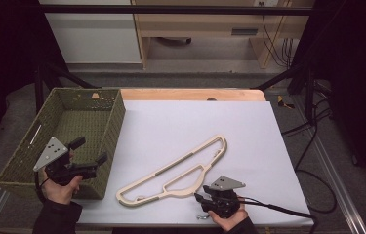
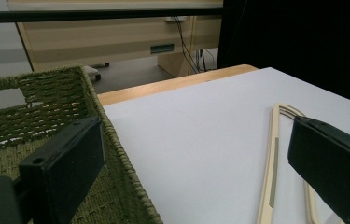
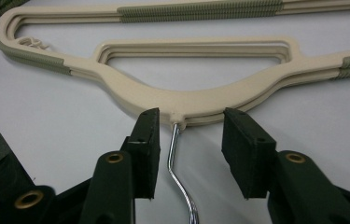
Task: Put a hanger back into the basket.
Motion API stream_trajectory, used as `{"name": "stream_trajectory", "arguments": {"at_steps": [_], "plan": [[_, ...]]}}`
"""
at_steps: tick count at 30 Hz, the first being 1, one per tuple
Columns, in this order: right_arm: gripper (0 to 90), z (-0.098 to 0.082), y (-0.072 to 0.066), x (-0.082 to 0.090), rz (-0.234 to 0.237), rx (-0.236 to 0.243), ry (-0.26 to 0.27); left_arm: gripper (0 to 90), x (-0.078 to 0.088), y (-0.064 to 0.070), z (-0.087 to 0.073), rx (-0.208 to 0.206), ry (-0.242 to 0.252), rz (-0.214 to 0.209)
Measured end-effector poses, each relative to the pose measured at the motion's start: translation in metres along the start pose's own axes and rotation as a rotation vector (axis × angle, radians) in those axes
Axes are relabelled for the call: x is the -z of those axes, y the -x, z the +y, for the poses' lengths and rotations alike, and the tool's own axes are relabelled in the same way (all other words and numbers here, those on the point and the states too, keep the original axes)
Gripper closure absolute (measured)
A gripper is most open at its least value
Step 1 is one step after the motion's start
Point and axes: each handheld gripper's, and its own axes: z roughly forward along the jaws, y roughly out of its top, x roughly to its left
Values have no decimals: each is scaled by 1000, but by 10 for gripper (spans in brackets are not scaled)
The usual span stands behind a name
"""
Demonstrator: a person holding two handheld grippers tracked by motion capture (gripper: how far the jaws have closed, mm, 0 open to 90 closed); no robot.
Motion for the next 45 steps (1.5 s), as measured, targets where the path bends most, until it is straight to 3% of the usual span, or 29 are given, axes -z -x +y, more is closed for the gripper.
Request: {"name": "stream_trajectory", "arguments": {"at_steps": [4, 10, 21, 27, 30, 33, 34, 37, 38, 39, 42, 43, 45], "plan": [[699, -1, 0, -3, 17, -10, -10, 40, -3, 4, 0, -7, -7, -13], [785, -2, -2, -6, 30, -25, -23, 45, -11, 18, 0, -27, -20, -42], [878, -3, -7, -9, 9, -36, -33, 56, -28, 45, -5, -53, -62, -100], [889, -1, -10, -6, -5, -89, -28, 58, -39, 64, -10, -76, -99, -135], [892, 1, -9, -3, -8, -91, -22, 62, -42, 70, -12, -85, -111, -151], [893, 3, -8, -2, -13, -91, -24, 69, -52, 87, -17, -115, -152, -197], [893, 3, -8, -2, -13, -91, -24, 70, -52, 87, -17, -115, -152, -197], [894, 7, -8, 0, -16, -98, -28, 71, -66, 109, -25, -164, -223, -250], [894, 7, -7, 0, -11, -88, -25, 71, -66, 109, -25, -164, -223, -250], [894, 8, -7, 1, -18, -81, -23, 70, -74, 120, -30, -192, -263, -272], [894, 10, -6, 2, -19, -64, -21, 77, -81, 129, -35, -206, -302, -294], [895, 12, -7, 3, -20, -70, -23, 85, -87, 136, -37, -222, -349, -320], [895, 13, -6, 4, -22, -52, -21, 93, -92, 142, -39, -234, -374, -336]]}}
